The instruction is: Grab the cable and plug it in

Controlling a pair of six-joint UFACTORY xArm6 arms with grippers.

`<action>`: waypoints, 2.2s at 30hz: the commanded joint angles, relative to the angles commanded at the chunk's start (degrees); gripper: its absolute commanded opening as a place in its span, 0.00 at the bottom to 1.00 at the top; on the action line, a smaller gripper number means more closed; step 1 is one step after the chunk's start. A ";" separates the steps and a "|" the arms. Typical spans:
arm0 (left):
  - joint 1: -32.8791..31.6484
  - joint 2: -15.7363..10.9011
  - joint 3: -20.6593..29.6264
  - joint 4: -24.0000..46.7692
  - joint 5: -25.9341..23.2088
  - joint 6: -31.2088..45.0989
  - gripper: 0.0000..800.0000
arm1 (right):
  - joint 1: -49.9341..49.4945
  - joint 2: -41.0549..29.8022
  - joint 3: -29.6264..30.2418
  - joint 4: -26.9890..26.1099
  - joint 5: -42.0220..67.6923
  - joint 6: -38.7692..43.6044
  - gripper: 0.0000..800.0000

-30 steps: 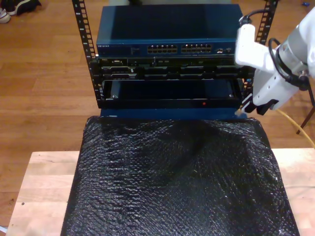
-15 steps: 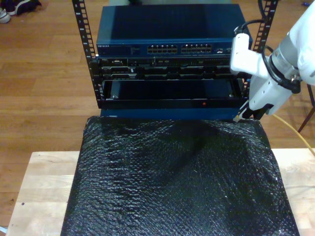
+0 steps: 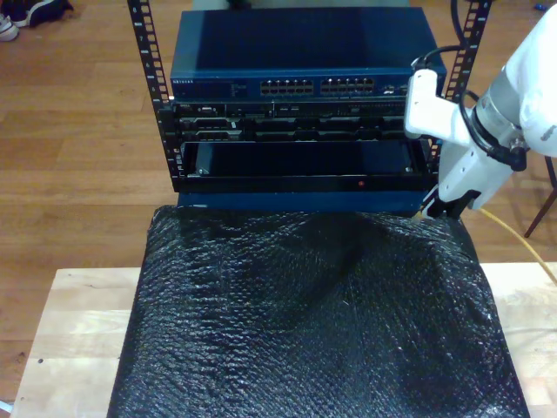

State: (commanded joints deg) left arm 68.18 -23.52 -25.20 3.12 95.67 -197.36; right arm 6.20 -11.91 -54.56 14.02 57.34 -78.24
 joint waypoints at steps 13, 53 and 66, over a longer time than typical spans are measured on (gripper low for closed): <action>2.99 -4.48 6.86 3.34 -9.67 4.48 1.00 | 0.09 0.26 0.00 0.09 -0.09 0.00 0.00; 11.78 -4.84 18.81 2.90 -34.11 12.84 1.00 | 12.13 -0.44 13.01 -0.97 -32.88 -0.26 0.00; 11.78 -4.84 18.81 2.90 -34.11 12.84 1.00 | 12.75 0.62 16.35 -2.73 -49.23 -0.35 0.00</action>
State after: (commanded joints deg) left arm 79.96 -28.35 -6.38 6.02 61.56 -184.53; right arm 18.95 -11.30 -38.21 11.30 8.11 -78.59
